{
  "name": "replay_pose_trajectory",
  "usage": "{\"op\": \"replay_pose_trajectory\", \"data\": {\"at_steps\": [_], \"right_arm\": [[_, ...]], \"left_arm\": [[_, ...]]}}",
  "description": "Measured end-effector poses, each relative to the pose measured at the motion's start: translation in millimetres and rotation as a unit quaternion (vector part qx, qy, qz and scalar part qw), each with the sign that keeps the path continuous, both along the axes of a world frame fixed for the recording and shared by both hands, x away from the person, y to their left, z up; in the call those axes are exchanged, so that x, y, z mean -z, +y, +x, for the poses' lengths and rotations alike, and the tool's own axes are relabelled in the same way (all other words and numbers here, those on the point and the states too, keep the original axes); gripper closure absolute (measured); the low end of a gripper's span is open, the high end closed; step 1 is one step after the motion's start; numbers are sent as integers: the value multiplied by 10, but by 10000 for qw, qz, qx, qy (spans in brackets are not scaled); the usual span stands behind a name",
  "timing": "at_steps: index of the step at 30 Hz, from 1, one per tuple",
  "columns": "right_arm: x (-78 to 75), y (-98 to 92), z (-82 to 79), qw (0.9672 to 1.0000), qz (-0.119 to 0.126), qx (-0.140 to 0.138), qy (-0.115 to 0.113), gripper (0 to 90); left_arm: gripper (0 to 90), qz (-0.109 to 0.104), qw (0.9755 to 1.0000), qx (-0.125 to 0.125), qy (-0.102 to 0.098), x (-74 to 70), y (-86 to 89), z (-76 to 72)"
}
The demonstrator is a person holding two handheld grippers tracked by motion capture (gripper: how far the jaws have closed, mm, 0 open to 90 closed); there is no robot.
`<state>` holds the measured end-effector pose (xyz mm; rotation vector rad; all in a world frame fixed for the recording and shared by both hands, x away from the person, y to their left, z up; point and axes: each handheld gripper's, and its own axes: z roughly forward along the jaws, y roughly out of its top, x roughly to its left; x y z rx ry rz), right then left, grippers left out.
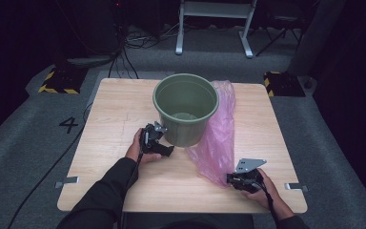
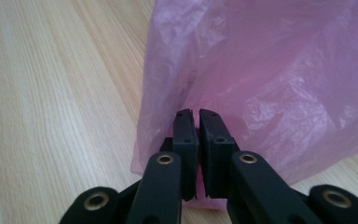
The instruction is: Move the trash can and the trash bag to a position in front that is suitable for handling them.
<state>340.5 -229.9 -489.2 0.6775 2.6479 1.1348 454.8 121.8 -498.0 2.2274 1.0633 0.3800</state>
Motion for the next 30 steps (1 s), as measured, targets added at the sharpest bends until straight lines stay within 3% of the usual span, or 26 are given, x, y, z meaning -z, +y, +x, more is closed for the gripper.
{"op": "replay_pose_trajectory", "data": {"at_steps": [2, 4, 6, 10, 14, 23, 30], "right_arm": [[6, 59, -8, 10000, 65, -42, 9, 855], [21, 109, -4, 10000, 37, -86, 8, 847], [37, 141, 8, 9999, 44, -110, -5, 842], [41, 192, 34, 9998, 131, -137, 19, 840], [57, 270, 54, 9993, 225, -278, 78, 852], [77, 473, 37, 9984, 196, -537, 29, 834], [89, 472, 18, 9987, 226, -466, 7, 779]], "left_arm": [[181, -48, 9999, -147, 49, -34, 27, -45], [154, -154, 9996, -88, 235, -51, 51, -74], [173, -156, 9996, 27, 227, -65, 64, -122], [168, -245, 9995, 180, 2, -126, 62, -258], [166, -443, 9979, 405, -240, -231, 26, -432], [206, -709, 9909, 905, -701, -386, -316, -702], [205, -699, 9875, 1290, -574, -324, -593, -754]]}}
